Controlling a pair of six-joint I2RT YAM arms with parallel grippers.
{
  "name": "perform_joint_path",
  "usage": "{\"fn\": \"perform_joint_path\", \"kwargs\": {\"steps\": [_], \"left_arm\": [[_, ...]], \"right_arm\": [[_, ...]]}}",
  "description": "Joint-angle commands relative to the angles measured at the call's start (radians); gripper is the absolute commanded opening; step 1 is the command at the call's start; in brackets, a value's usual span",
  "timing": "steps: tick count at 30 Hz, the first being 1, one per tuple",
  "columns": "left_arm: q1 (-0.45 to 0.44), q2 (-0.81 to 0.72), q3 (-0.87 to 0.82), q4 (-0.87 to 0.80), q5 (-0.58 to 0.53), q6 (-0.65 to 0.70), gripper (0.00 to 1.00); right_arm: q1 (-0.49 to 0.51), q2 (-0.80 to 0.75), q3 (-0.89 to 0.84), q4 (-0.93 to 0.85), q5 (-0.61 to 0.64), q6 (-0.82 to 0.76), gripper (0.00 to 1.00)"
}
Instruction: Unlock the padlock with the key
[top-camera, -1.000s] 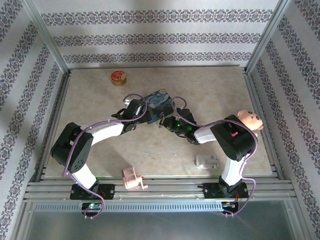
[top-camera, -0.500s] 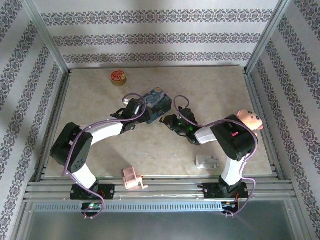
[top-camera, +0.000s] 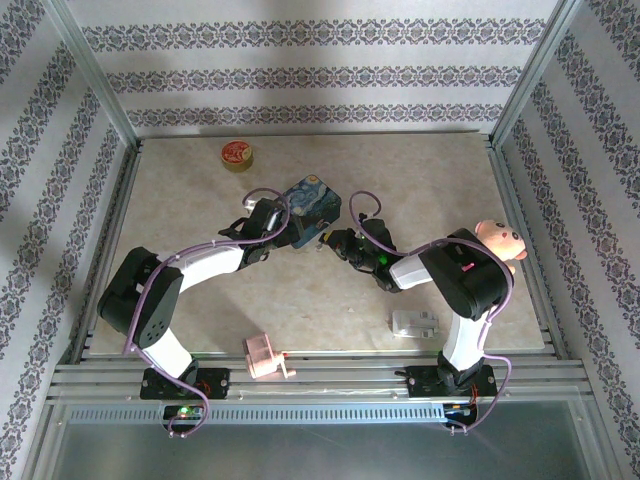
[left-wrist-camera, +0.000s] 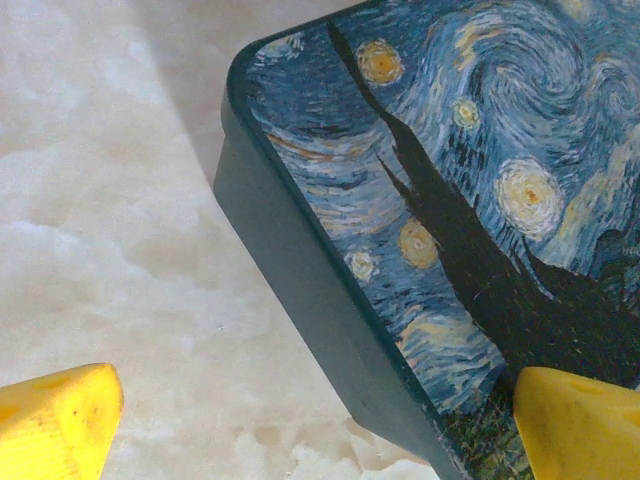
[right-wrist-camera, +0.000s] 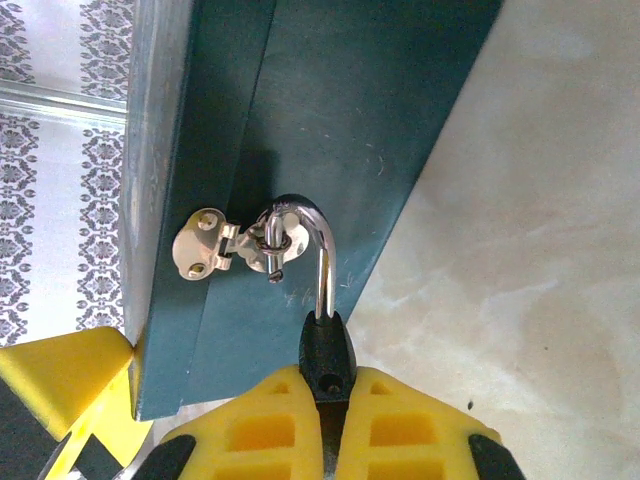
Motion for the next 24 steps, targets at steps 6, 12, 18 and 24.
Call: {"fn": "perform_joint_path", "kwargs": {"steps": [6, 12, 18, 24], "left_arm": [[0.024, -0.016, -0.040, -0.036, 0.032, 0.015, 0.98], [0.027, -0.024, -0.060, 0.000, 0.049, 0.002, 0.97], [0.032, -0.027, -0.063, 0.000, 0.055, 0.001, 0.97], [0.038, -0.043, -0.075, 0.003, 0.051, -0.001, 0.95]], "right_arm": [[-0.017, 0.010, -0.017, 0.101, 0.033, 0.032, 0.00], [-0.012, 0.046, -0.017, 0.193, 0.057, 0.094, 0.00], [-0.006, 0.081, -0.030, 0.274, 0.110, 0.131, 0.00], [-0.012, 0.054, -0.064, 0.274, 0.141, 0.105, 0.00]]}}
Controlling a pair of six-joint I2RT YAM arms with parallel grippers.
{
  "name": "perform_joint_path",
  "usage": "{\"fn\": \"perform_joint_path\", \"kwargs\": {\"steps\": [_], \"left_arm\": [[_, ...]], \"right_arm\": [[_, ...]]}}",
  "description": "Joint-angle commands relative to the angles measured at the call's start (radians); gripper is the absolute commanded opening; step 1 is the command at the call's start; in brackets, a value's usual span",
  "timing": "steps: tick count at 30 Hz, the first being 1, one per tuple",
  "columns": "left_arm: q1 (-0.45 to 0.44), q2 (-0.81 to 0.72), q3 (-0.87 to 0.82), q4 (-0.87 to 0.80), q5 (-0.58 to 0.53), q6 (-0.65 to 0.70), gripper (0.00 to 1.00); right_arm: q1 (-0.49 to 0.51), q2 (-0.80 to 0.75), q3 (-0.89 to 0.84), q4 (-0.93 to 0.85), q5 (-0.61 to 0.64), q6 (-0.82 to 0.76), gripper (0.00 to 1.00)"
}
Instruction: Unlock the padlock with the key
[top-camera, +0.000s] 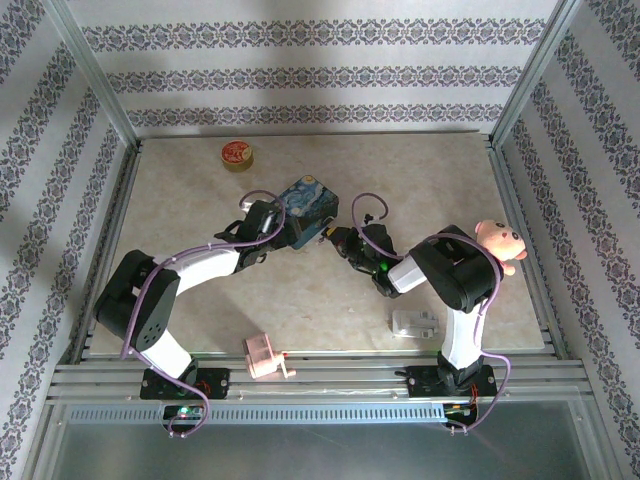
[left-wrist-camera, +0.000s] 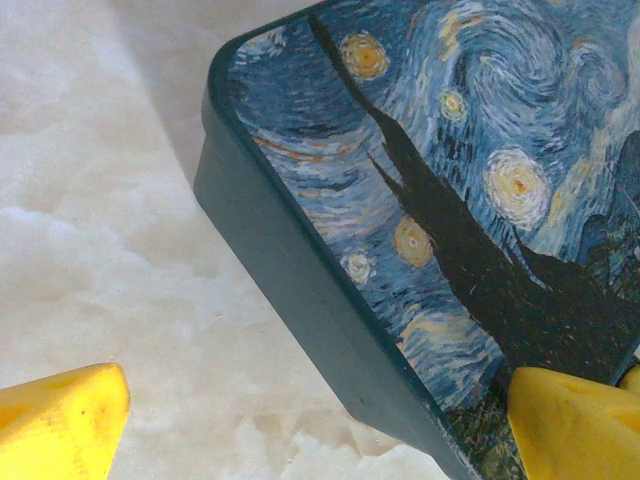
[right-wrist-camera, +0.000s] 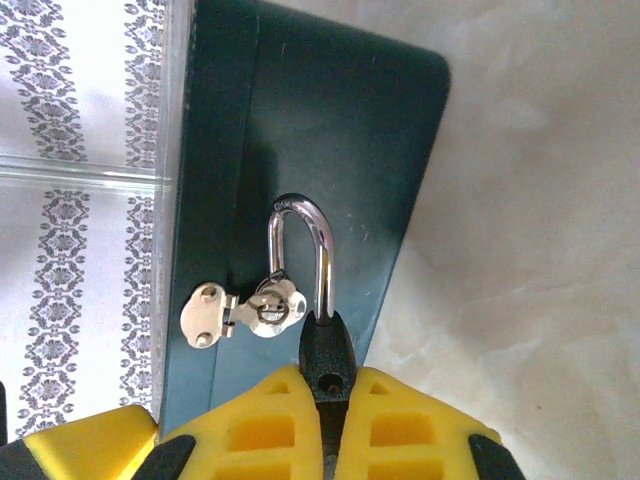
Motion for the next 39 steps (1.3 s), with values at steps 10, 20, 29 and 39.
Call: {"fn": "perform_joint_path", "kwargs": {"steps": [10, 20, 29, 39], "left_arm": [[0.079, -0.040, -0.043, 0.037, -0.003, -0.032, 0.76], [0.122, -0.015, 0.064, 0.096, 0.037, -0.027, 0.99], [0.156, 0.161, 0.208, 0.138, 0.168, -0.021, 0.92], [0.167, 0.319, 0.382, 0.188, 0.300, -0.016, 0.88]], "right_arm": [[-0.017, -0.200, -0.132, -0.059, 0.081, -0.109, 0.00], [0.009, -0.527, -0.165, -0.546, 0.175, -0.311, 0.00], [0.002, -0.683, -0.012, -1.102, 0.242, -0.535, 0.00], [-0.070, -0.572, 0.078, -1.159, 0.090, -0.627, 0.00]]}}
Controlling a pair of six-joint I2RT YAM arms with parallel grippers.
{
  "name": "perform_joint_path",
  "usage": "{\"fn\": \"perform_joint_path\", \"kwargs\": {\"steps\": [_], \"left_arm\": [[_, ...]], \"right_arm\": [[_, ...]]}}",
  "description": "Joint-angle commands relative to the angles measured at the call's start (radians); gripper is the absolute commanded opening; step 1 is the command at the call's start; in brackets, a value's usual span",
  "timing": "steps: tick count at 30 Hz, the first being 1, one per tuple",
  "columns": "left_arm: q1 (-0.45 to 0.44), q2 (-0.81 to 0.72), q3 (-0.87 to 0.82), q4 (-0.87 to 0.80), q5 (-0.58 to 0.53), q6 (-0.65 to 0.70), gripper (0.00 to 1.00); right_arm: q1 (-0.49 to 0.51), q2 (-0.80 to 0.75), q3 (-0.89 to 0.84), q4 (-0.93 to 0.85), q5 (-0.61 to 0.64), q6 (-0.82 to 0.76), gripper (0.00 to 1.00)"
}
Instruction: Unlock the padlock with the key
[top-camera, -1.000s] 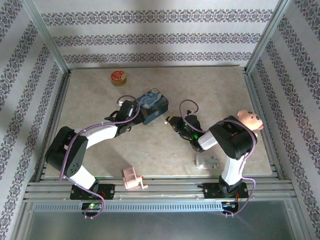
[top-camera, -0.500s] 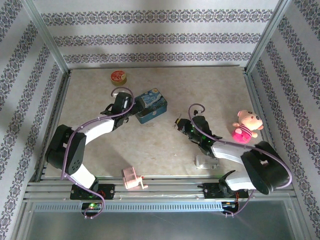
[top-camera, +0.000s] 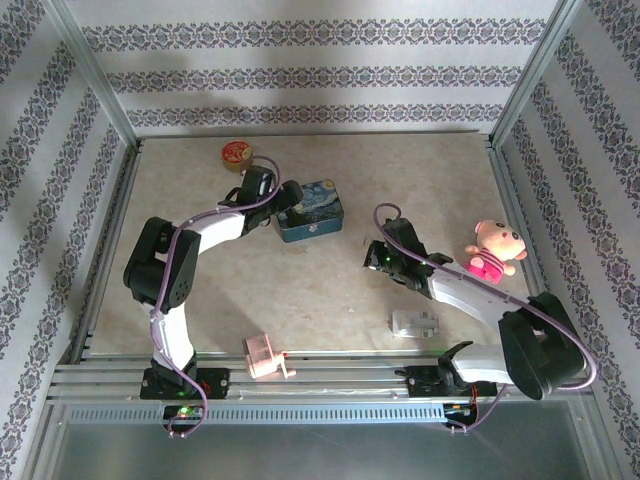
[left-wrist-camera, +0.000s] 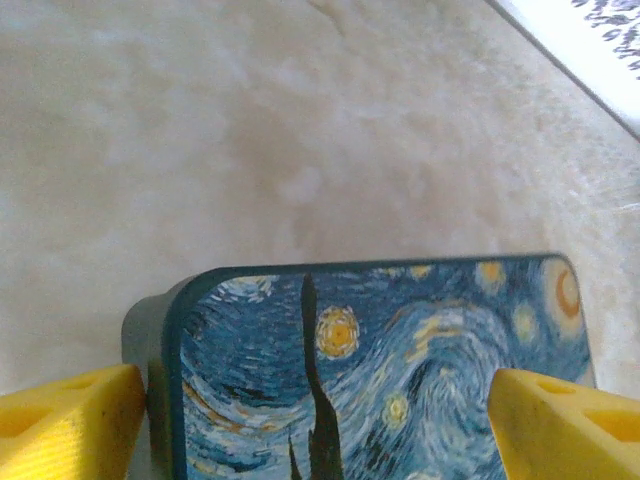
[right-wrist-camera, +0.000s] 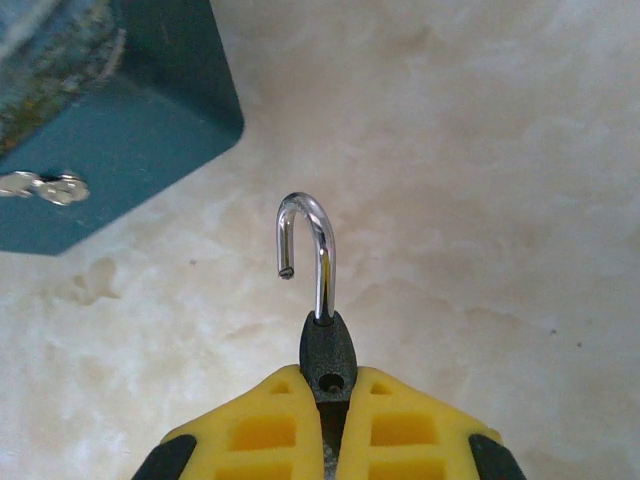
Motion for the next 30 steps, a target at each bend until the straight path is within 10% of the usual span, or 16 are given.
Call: {"fn": "perform_joint_path", "kwargs": {"steps": [1, 17, 30], "left_arm": [[0.018, 0.035, 0.062, 0.082, 0.073, 0.015, 0.89], [0.119, -0.147, -0.117, 0.166, 0.104, -0.034, 0.99], [0.232, -0.611, -0.469, 0.055, 0.007, 0.086, 0.99]], "right_arm": [[-0.025, 0.045, 0.058, -0.042, -0.072, -0.065, 0.00], [-0.247, 0.231, 0.185, -0.100, -0.384, -0.196, 0.03], [-0.274, 0.365, 0.322, -0.228, -0.264, -0.299, 0.25]]}}
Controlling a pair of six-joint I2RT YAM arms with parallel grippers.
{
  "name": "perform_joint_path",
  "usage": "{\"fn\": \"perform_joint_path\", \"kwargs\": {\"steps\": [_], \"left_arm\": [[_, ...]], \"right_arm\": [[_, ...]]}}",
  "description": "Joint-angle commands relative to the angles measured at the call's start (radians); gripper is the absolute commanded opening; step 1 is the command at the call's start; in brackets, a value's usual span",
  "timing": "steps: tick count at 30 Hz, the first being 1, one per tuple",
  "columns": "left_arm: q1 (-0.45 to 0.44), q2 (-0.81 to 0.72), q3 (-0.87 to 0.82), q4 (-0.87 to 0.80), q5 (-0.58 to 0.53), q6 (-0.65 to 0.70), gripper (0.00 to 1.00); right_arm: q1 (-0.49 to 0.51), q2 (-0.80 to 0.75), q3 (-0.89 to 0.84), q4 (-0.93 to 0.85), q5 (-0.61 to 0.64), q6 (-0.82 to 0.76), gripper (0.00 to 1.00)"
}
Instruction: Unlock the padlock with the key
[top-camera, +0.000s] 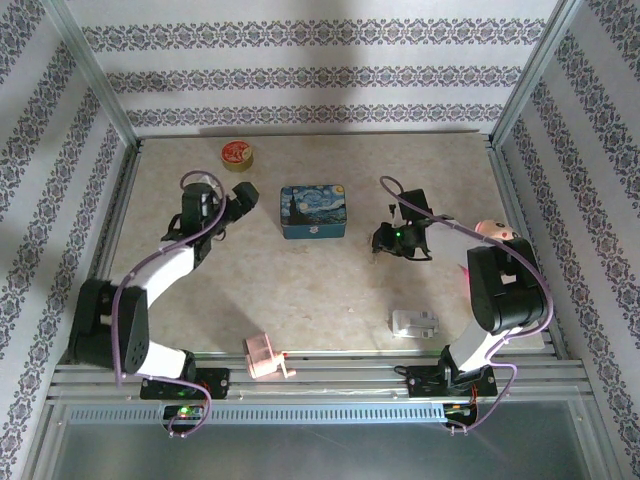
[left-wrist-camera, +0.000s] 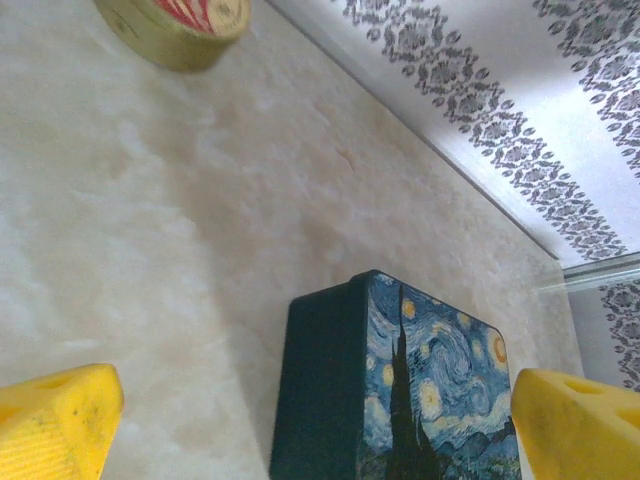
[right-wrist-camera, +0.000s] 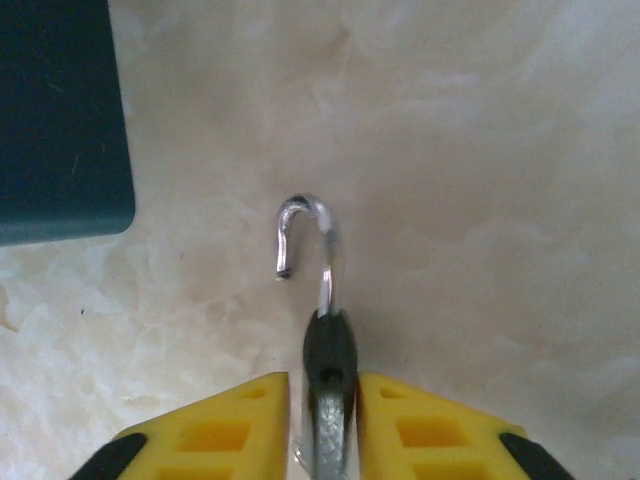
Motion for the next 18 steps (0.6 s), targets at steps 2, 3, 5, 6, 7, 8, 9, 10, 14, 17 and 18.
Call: {"fn": "perform_joint_path", "kwargs": {"steps": [2, 3, 5, 6, 7, 8, 9, 10, 14, 17, 18], "left_arm": [[0.034, -0.180, -0.066, -0.122, -0.106, 0.119, 0.99], [0.037, -0.219, -0.081, -0.146, -0.132, 0.135, 0.99], [0.050, -0.310, -0.115, -0.201, -0.192, 0.166, 0.99], [0.055, -0.351, -0.130, -0.221, -0.221, 0.179, 0.99], [0.058, -0.398, -0.148, -0.239, -0.253, 0.197, 0.99], [0.061, -0.441, -0.168, -0.249, -0.284, 0.217, 0.99], [0.065, -0.474, -0.180, -0.256, -0.311, 0.235, 0.99], [0.068, -0.510, -0.193, -0.267, -0.341, 0.256, 0.99], [0.079, -0.575, -0.222, -0.306, -0.440, 0.303, 0.99], [0.084, -0.569, -0.251, -0.266, -0.464, 0.322, 0.99], [0.086, -0.561, -0.261, -0.245, -0.466, 0.333, 0.99]], "right_arm": [[-0.018, 0.024, 0.063, -0.064, 0.041, -0.058, 0.25], [-0.021, 0.028, 0.069, -0.070, 0.041, -0.062, 0.28], [-0.023, 0.035, 0.089, -0.088, 0.045, -0.071, 0.32], [-0.022, 0.035, 0.096, -0.096, 0.047, -0.075, 0.33], [-0.022, 0.030, 0.103, -0.106, 0.050, -0.080, 0.34], [-0.022, 0.023, 0.109, -0.116, 0.055, -0.083, 0.36], [-0.022, 0.013, 0.116, -0.127, 0.063, -0.087, 0.38], [-0.022, -0.003, 0.121, -0.140, 0.075, -0.092, 0.39], [-0.023, -0.089, 0.126, -0.183, 0.133, -0.103, 0.45], [-0.023, -0.162, 0.107, -0.191, 0.190, -0.117, 0.53], [-0.022, -0.183, 0.099, -0.188, 0.210, -0.125, 0.55]]}}
